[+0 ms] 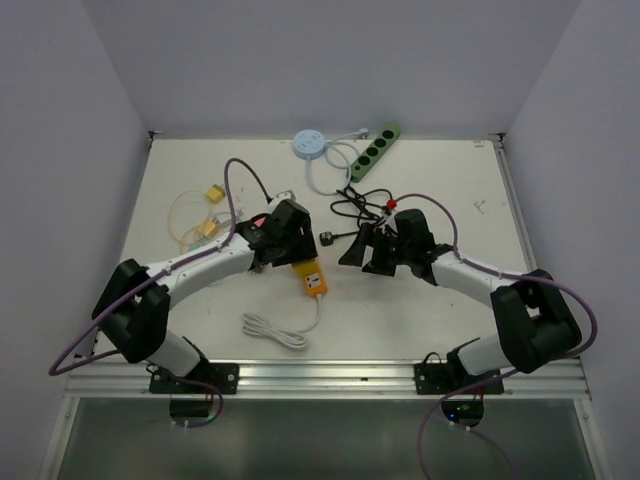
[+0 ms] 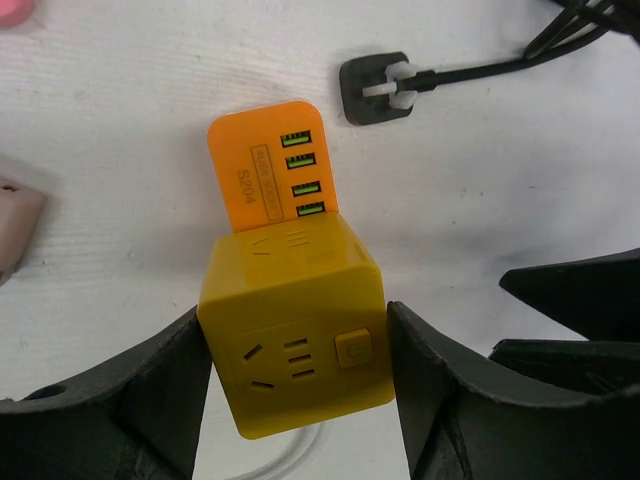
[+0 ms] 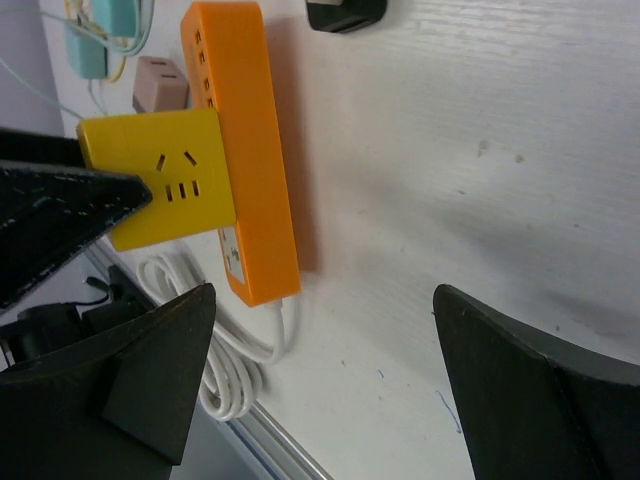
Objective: Pull the plug off the socket
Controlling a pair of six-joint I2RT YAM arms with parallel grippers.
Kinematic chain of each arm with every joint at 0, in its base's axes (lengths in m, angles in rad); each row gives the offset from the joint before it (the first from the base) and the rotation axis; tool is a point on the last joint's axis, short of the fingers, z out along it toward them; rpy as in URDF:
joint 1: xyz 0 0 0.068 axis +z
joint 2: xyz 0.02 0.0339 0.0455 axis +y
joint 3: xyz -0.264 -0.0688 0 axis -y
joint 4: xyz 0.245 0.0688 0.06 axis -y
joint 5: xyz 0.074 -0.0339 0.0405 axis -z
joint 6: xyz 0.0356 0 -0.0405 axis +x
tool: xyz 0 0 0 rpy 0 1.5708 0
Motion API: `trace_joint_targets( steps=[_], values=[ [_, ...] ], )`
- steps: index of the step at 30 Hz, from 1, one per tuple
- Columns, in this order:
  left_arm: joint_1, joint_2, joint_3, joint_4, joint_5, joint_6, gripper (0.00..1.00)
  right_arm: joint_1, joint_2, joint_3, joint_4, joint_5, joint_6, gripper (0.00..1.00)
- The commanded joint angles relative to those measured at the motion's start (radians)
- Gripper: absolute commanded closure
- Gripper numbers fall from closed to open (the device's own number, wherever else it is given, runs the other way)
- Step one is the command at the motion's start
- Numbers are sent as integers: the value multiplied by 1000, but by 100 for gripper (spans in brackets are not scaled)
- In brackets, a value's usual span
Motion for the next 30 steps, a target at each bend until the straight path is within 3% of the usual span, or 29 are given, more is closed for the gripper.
trace_joint_targets(
  steps=[1, 11, 18, 26, 30],
  values=[
    [27, -107, -52, 239, 58, 45, 100, 21, 25, 9, 125, -124, -23, 7],
    [38, -222, -161, 457, 127, 17, 100, 156, 105, 117, 95, 9, -31, 7],
    [38, -269, -220, 529, 118, -21, 100, 174, 126, 111, 144, 52, 30, 16],
    [36, -295, -261, 604, 112, -41, 100, 217, 171, 95, 236, 26, 104, 33],
    [36, -324, -276, 614, 98, -43, 100, 222, 181, 62, 321, 28, 132, 56]
  ],
)
